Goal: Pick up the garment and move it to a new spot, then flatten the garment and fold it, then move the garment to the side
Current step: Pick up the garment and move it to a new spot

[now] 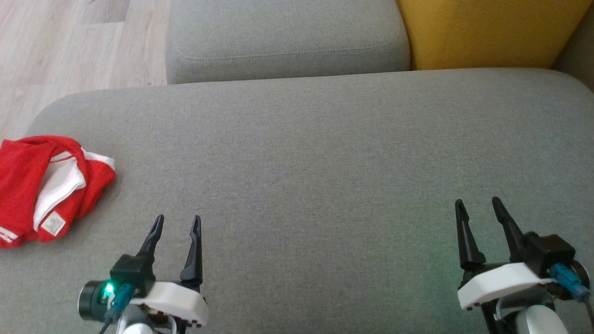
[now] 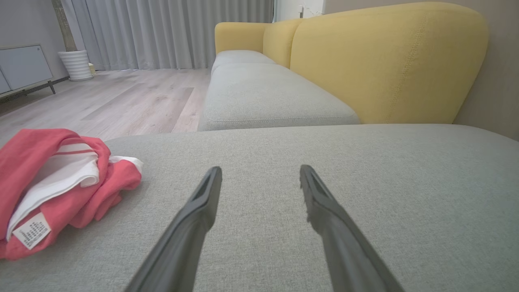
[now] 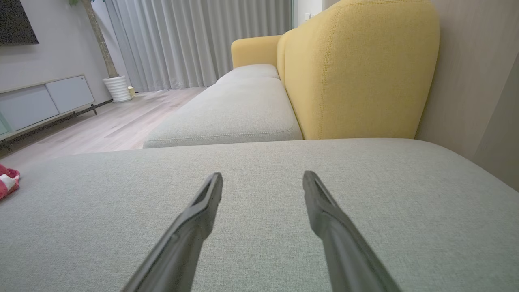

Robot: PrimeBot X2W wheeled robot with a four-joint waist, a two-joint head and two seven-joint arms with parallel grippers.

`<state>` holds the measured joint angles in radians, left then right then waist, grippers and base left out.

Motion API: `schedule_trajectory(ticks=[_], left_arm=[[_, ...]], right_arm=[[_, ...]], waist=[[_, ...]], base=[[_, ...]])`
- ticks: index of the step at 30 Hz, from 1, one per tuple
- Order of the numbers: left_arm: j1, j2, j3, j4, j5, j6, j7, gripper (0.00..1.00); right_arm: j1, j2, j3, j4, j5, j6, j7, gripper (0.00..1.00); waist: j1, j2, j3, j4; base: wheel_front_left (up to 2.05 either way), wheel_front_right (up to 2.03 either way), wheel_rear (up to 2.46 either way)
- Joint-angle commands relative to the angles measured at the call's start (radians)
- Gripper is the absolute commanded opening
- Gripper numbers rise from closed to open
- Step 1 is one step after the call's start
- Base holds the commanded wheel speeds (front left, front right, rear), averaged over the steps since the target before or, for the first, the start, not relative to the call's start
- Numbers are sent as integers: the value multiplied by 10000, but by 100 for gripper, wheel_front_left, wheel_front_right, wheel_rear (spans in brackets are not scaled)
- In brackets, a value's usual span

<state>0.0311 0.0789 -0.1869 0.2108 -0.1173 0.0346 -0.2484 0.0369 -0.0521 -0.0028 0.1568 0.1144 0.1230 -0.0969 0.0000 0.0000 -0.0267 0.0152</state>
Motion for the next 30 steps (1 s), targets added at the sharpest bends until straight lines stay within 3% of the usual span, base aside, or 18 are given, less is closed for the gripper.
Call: schedule_trajectory(ticks=[1, 15, 30], left_arm=[[-394, -4, 353, -296, 78, -10, -134, 100], [-519, -102, 419, -291, 102, -97, -134, 100], [-703, -153, 680, -366, 177, -109, -134, 100]], right_arm=[[-221, -33, 197, -305, -6, 77, -92, 100], [-160, -20, 150, -437, -134, 77, -25, 100], [-127, 4, 636, -905, -232, 77, 140, 100]], waist=[[0, 0, -1, 13], [0, 0, 38, 483], [0, 0, 10, 2842]], base=[[0, 0, 0], [0, 0, 0], [0, 0, 0]])
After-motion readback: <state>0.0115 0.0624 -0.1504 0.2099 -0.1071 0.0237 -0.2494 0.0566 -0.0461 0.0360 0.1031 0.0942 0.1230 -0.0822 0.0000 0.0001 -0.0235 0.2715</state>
